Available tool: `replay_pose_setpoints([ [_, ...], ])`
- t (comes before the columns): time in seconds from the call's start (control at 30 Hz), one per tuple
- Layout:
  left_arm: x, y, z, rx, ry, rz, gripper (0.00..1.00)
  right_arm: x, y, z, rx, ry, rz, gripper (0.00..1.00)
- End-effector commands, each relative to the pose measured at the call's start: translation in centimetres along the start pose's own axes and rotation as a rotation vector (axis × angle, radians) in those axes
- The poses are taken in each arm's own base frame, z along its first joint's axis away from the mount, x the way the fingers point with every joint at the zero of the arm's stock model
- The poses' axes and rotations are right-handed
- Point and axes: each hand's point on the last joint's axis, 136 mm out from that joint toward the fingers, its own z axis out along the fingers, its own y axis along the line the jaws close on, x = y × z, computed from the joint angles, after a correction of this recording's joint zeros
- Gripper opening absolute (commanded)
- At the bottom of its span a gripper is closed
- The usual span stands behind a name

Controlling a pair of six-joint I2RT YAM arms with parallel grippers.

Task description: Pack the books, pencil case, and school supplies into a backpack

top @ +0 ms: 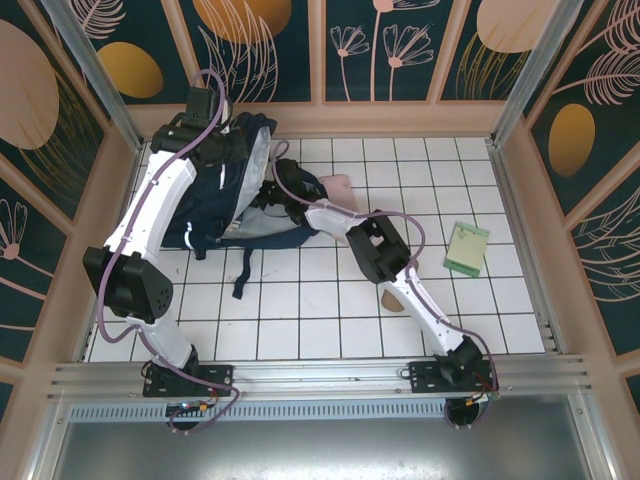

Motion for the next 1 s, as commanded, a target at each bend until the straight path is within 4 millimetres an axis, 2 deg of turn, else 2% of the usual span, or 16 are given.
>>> replay_pose_setpoints([
  [0.0, -4.9, -2.2, -2.6, 0.086, -0.188, 0.012, 0.00, 0.4, 0.8, -0.8, 0.047, 0.018, -0.040, 0.64],
  [0.13, -4.5, -1.3, -1.9, 0.067, -0.177, 0.010, 0.00, -0.1, 2.0, -2.1, 0.104, -0.006, -0.097, 0.67],
  [0.23, -4.4, -1.0, -1.5, 0.068, -0.172, 0.003, 0.00, -0.5, 2.0, -3.0, 0.159, -0.020, -0.112, 0.69],
  [0.57, -3.0, -0.3, 0.0, 0.075, -0.145, -0.007, 0.00, -0.8, 0.3, -7.5, 0.324, -0.056, -0.107, 0.69],
  [0.7, -2.0, -0.1, 0.9, 0.078, -0.120, -0.010, 0.00, -0.5, -1.0, -9.3, 0.373, -0.032, -0.080, 0.64],
  [0.73, -2.1, -0.2, 0.1, 0.087, -0.136, -0.010, 0.00, -0.4, -1.1, -10.0, 0.385, -0.037, -0.084, 0.64],
  [0.77, -1.8, -0.1, 0.3, 0.088, -0.134, -0.011, 0.00, -0.4, -1.2, -10.9, 0.401, -0.051, -0.087, 0.64],
  [0.97, 0.9, 0.4, 2.2, 0.104, -0.075, -0.019, 0.00, -0.7, -1.5, -17.0, 0.492, -0.120, -0.106, 0.66],
])
